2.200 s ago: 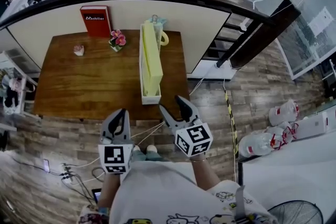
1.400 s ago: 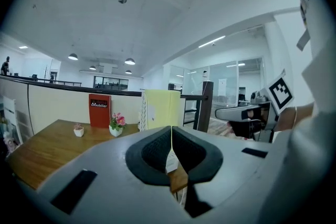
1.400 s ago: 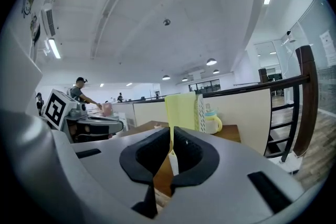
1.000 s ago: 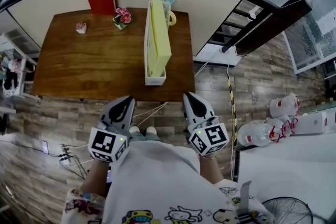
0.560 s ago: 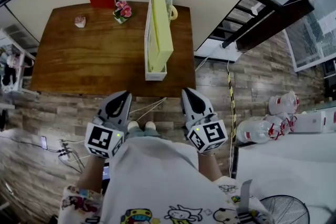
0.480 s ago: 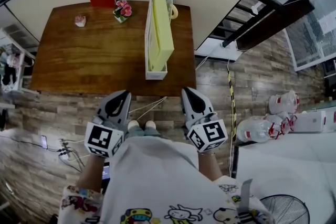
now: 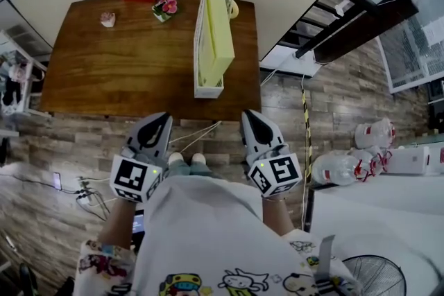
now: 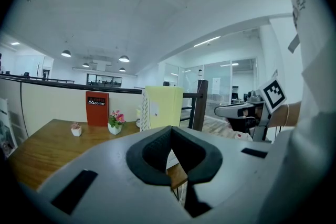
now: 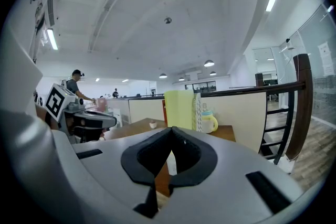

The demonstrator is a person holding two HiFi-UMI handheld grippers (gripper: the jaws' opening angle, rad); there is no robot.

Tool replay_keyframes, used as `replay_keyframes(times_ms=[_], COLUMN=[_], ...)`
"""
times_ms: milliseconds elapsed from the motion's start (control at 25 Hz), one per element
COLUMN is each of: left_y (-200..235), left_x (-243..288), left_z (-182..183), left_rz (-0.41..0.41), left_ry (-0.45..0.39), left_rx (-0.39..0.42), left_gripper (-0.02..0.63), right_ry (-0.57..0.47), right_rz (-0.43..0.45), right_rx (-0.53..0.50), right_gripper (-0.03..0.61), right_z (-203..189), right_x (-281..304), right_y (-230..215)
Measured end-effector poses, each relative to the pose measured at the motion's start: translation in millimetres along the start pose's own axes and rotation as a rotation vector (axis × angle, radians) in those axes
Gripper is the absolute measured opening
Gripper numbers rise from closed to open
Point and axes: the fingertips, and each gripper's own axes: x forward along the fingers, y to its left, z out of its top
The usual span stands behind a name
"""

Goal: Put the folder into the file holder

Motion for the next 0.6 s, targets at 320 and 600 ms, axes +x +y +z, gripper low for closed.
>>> replay_keyframes(times_ms=[320, 600], left_y=[3.4, 1.5], left_x=[-3.3, 1.7], left_z=[-1.8, -3.0], left_rz=[0.005, -0.011], left_ry=[0.005, 0.015], left_rx=[0.012, 0.029], left_gripper=[0.003, 0.003], right_ry=[0.013, 0.009], right_rz=[0.009, 0.015], right_rx=[-0.001, 0.0], right_gripper=[-0.002, -0.002], right_z=[-1.7, -0.3], right_x=[2.6, 6.6], right_y=[4.0, 7.1])
